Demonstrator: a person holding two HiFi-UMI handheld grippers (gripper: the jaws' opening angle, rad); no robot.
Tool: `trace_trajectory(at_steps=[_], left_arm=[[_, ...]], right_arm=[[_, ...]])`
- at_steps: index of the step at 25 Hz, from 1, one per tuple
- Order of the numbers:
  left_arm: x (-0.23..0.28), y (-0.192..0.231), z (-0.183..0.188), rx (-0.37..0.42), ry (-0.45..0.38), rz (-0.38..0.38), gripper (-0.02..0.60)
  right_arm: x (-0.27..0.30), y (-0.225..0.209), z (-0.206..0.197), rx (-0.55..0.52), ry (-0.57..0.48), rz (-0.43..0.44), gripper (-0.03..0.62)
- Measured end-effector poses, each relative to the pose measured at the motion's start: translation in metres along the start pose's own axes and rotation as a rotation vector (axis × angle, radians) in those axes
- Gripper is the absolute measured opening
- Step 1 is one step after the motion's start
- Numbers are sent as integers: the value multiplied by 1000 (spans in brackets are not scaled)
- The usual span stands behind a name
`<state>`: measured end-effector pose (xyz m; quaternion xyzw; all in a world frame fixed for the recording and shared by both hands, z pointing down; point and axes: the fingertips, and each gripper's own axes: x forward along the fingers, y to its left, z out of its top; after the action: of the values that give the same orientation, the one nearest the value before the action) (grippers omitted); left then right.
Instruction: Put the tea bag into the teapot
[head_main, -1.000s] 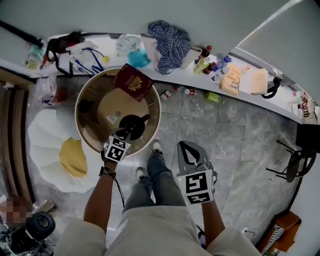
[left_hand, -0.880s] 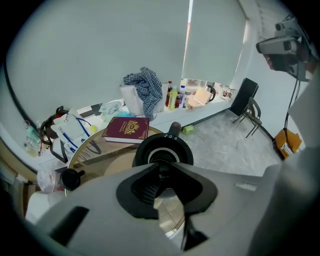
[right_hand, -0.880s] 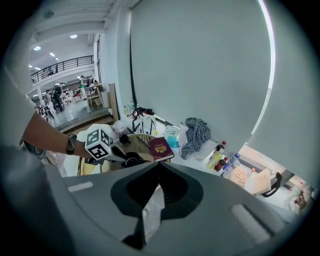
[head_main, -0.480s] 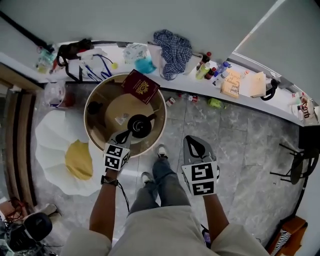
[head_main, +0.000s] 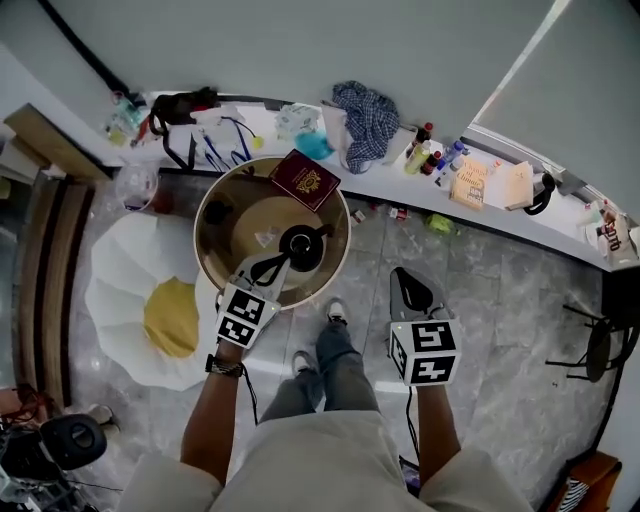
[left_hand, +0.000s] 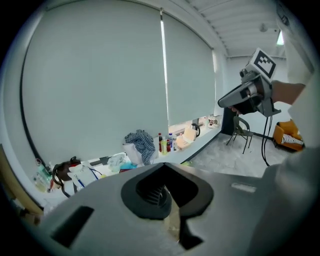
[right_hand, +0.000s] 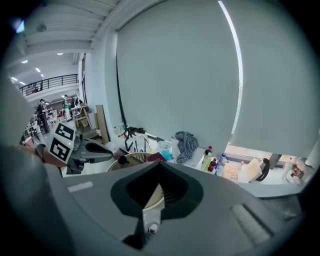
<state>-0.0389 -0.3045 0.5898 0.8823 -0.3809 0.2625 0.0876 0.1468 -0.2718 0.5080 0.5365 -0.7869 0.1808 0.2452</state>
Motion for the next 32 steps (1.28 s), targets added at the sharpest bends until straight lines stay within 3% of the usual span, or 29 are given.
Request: trace_trajectory(at_steps=[6, 13, 26, 32], left_arm=[[-53, -9, 23, -25, -68, 37, -2], [-118, -24, 60, -24, -203, 84, -2], [-216, -47, 110, -68, -371, 94, -2], [-249, -61, 123, 21, -386, 115, 0]], right_arm=[[-39, 25, 7, -22, -72, 3, 5], [-84, 55, 30, -52, -176, 10, 5], [-155, 104, 85, -159, -348, 56, 5], [-181, 123, 101, -222, -409, 68, 5]])
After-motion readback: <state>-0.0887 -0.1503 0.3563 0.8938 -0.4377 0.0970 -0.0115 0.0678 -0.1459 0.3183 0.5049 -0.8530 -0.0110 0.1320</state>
